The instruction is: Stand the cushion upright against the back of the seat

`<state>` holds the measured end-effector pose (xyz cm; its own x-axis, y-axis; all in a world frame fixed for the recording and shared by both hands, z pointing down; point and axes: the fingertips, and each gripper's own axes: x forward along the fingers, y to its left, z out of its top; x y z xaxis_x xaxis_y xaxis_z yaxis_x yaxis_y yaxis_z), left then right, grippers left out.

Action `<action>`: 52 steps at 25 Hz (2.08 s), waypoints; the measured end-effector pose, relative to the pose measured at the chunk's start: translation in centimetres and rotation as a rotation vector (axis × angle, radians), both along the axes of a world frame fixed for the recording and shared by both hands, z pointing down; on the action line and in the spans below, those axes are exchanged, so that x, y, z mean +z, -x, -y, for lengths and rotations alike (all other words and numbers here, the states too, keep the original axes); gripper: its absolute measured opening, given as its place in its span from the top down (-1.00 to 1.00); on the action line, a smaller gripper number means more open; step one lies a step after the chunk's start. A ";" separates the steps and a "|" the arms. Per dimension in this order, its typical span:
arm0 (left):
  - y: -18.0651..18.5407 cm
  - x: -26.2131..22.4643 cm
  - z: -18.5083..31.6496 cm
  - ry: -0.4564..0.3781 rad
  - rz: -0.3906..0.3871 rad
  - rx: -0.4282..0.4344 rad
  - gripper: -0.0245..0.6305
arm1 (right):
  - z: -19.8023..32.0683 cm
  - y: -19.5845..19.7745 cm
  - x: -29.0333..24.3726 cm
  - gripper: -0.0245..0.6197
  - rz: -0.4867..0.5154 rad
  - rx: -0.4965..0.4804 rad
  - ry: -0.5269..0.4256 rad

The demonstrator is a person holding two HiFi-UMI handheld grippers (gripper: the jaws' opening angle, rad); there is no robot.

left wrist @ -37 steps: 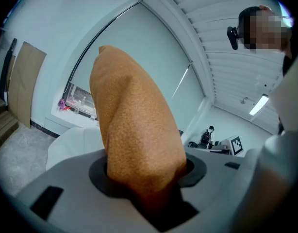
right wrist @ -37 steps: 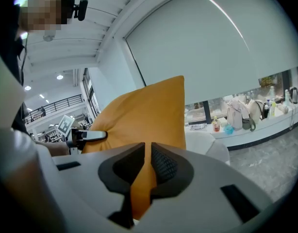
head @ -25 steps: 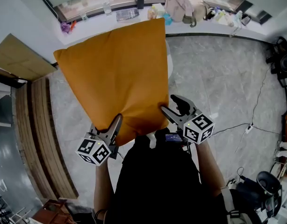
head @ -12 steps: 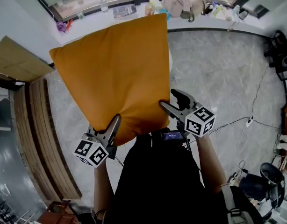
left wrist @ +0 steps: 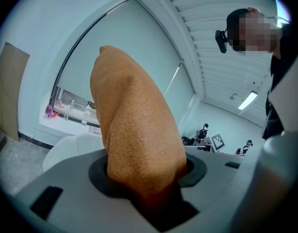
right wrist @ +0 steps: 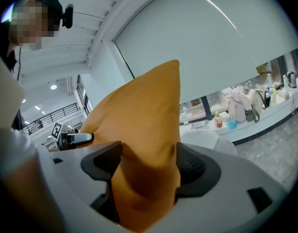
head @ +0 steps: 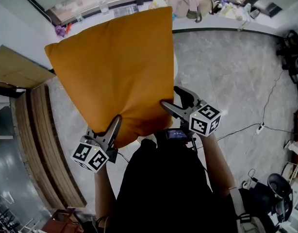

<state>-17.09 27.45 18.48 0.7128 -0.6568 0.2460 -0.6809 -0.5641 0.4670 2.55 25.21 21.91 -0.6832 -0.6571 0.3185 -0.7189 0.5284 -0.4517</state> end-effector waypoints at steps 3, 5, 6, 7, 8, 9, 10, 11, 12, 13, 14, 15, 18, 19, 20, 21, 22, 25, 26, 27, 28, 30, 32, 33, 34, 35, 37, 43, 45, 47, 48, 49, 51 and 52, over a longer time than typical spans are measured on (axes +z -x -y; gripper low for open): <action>-2.1 -0.3 2.5 -0.001 -0.004 -0.007 0.26 | 2.7 -2.0 -0.2 -0.16 0.022 -0.013 -0.009; -3.1 -0.5 4.1 -0.001 -0.001 -0.013 0.26 | 4.4 -2.8 -0.4 -0.16 0.045 -0.038 -0.018; -3.6 -0.6 4.9 -0.001 0.002 -0.015 0.26 | 5.1 -3.2 -0.5 -0.16 0.056 -0.053 -0.022; -4.2 -0.7 5.6 0.000 0.004 -0.018 0.26 | 5.9 -3.6 -0.6 -0.16 0.067 -0.068 -0.024; -4.7 -0.7 6.3 0.000 0.006 -0.020 0.26 | 6.7 -4.1 -0.6 -0.16 0.076 -0.080 -0.025; -5.3 -0.8 7.0 0.001 0.007 -0.023 0.26 | 7.5 -4.6 -0.6 -0.16 0.081 -0.088 -0.024; -5.8 -0.9 7.7 0.001 0.010 -0.027 0.25 | 8.3 -5.1 -0.6 -0.16 0.085 -0.093 -0.023; -6.4 -0.9 8.3 0.000 0.012 -0.029 0.25 | 9.0 -5.5 -0.6 -0.15 0.088 -0.096 -0.021; -6.8 -0.9 8.9 -0.001 0.013 -0.031 0.25 | 9.7 -6.0 -0.5 -0.14 0.091 -0.099 -0.018; -7.2 -0.8 9.4 0.001 0.013 -0.034 0.25 | 10.3 -6.3 -0.5 -0.13 0.093 -0.103 -0.017; -7.7 -0.8 9.9 0.006 0.013 -0.041 0.24 | 10.8 -6.7 -0.4 -0.10 0.093 -0.107 -0.017; -8.1 -0.6 10.4 0.012 0.012 -0.050 0.23 | 11.4 -7.1 -0.3 -0.07 0.090 -0.111 -0.017; -9.1 -0.1 11.6 0.033 0.006 -0.067 0.20 | 12.9 -7.9 0.0 0.02 0.068 -0.122 -0.015; -9.2 0.2 11.8 0.041 0.004 -0.071 0.19 | 13.1 -8.0 0.2 0.06 0.061 -0.125 -0.012; -9.3 0.4 11.9 0.050 0.001 -0.074 0.19 | 13.3 -8.1 0.3 0.10 0.055 -0.127 -0.010; -9.3 0.6 12.1 0.057 0.000 -0.077 0.17 | 13.4 -8.0 0.5 0.13 0.049 -0.128 -0.007; -9.3 0.9 12.3 0.062 -0.001 -0.078 0.16 | 13.6 -8.0 0.7 0.18 0.042 -0.128 -0.003; -9.2 1.6 12.8 0.071 0.002 -0.081 0.15 | 14.0 -7.7 1.5 0.26 0.028 -0.134 0.016; -9.0 1.9 12.9 0.073 0.002 -0.080 0.14 | 14.1 -7.5 1.8 0.27 0.026 -0.136 0.021; -8.9 2.2 13.1 0.076 0.002 -0.079 0.12 | 14.2 -7.4 1.9 0.29 0.022 -0.138 0.024; -8.6 2.5 13.3 0.081 0.000 -0.079 0.10 | 14.3 -7.1 2.1 0.32 0.016 -0.138 0.027; -8.0 3.2 13.9 0.102 -0.003 -0.088 0.07 | 14.6 -6.6 2.4 0.39 0.000 -0.133 0.031; -7.5 4.1 14.3 0.122 -0.012 -0.092 0.03 | 14.9 -6.1 2.8 0.43 -0.017 -0.128 0.040; -7.2 4.6 14.6 0.131 -0.019 -0.089 0.02 | 15.1 -5.9 3.0 0.44 -0.025 -0.125 0.045; -7.0 5.0 14.9 0.137 -0.028 -0.083 0.01 | 15.3 -5.6 3.2 0.45 -0.033 -0.124 0.051; -6.7 5.4 15.3 0.142 -0.038 -0.075 0.01 | 15.6 -5.3 3.4 0.46 -0.042 -0.122 0.055; -5.9 6.2 16.1 0.154 -0.053 -0.063 0.00 | 16.3 -4.6 3.8 0.46 -0.059 -0.116 0.061; -3.2 9.9 18.6 0.218 -0.077 -0.043 -0.03 | 18.2 -2.0 6.3 0.49 -0.101 -0.049 0.100; -2.5 11.3 19.5 0.242 -0.084 -0.032 -0.03 | 18.9 -1.3 7.3 0.51 -0.118 -0.028 0.117; -1.8 12.7 20.4 0.260 -0.088 -0.019 -0.02 | 19.6 -0.6 8.5 0.52 -0.135 -0.008 0.132; -1.4 13.4 20.9 0.267 -0.086 -0.013 -0.02 | 19.9 -0.2 9.2 0.52 -0.141 0.001 0.141; -1.0 14.2 21.3 0.274 -0.084 -0.007 -0.02 | 20.2 0.2 9.9 0.52 -0.145 0.010 0.150; -0.4 15.6 22.2 0.287 -0.078 0.010 -0.02 | 20.6 0.8 11.3 0.52 -0.148 0.027 0.172; -0.3 16.4 22.6 0.296 -0.076 0.019 0.00 | 20.9 1.0 12.0 0.52 -0.150 0.035 0.184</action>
<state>-16.83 4.89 34.88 0.7481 -0.5509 0.3699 -0.6282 -0.4083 0.6623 1.56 4.36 33.90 -0.5966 -0.6013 0.5315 -0.8019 0.4204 -0.4244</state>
